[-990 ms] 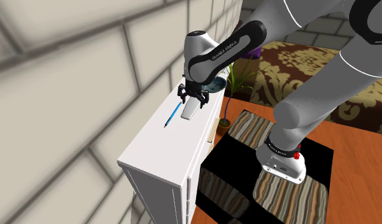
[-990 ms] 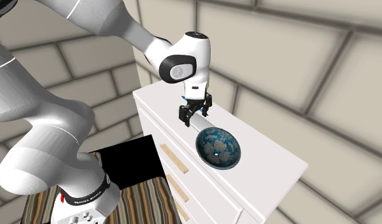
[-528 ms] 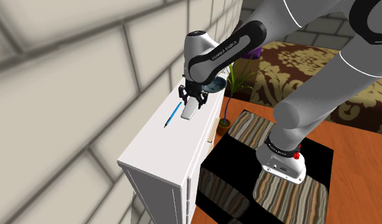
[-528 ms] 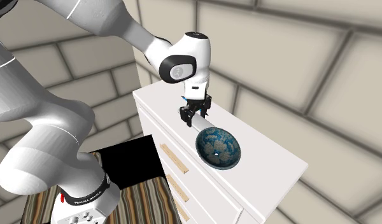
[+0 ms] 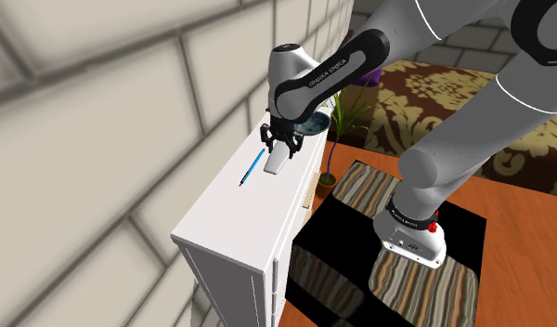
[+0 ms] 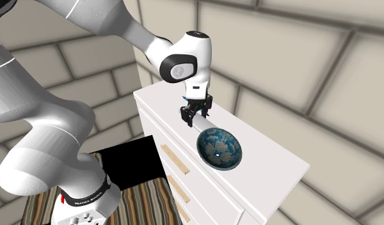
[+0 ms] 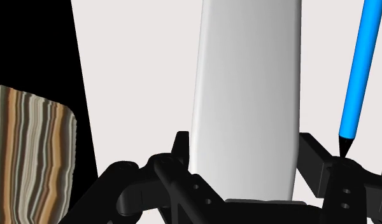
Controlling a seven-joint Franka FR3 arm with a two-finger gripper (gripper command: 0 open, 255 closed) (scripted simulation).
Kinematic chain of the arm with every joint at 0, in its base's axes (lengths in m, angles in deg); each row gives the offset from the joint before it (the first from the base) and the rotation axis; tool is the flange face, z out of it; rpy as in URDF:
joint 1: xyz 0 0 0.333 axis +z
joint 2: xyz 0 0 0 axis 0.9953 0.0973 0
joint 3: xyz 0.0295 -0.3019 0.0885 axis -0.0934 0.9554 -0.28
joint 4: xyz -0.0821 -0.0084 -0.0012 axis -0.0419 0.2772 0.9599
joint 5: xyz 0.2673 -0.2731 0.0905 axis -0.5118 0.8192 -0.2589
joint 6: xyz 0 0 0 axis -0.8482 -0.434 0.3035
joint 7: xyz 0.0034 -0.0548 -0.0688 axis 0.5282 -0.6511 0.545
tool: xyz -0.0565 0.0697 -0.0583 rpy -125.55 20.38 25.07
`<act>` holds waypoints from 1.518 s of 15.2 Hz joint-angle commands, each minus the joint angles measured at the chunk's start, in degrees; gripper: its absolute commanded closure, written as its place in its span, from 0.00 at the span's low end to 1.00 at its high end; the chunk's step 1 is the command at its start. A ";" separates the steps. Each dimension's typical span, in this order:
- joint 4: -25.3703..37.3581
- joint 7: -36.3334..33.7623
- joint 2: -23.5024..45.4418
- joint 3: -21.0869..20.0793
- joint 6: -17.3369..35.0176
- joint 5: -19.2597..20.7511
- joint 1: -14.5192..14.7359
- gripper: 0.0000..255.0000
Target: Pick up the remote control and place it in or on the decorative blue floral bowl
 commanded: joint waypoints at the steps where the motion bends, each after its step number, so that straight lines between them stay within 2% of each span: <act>1: 0.49 0.46 -1.01 0.42 -1.41 -0.46 0.20 1.00; 11: 4.29 2.32 -6.86 3.00 -10.67 -2.30 1.35 1.00; 22: 9.76 3.15 -11.00 5.47 -20.12 -2.54 1.76 1.00; 23: 9.28 4.66 -11.31 6.62 -20.13 -2.26 1.28 1.00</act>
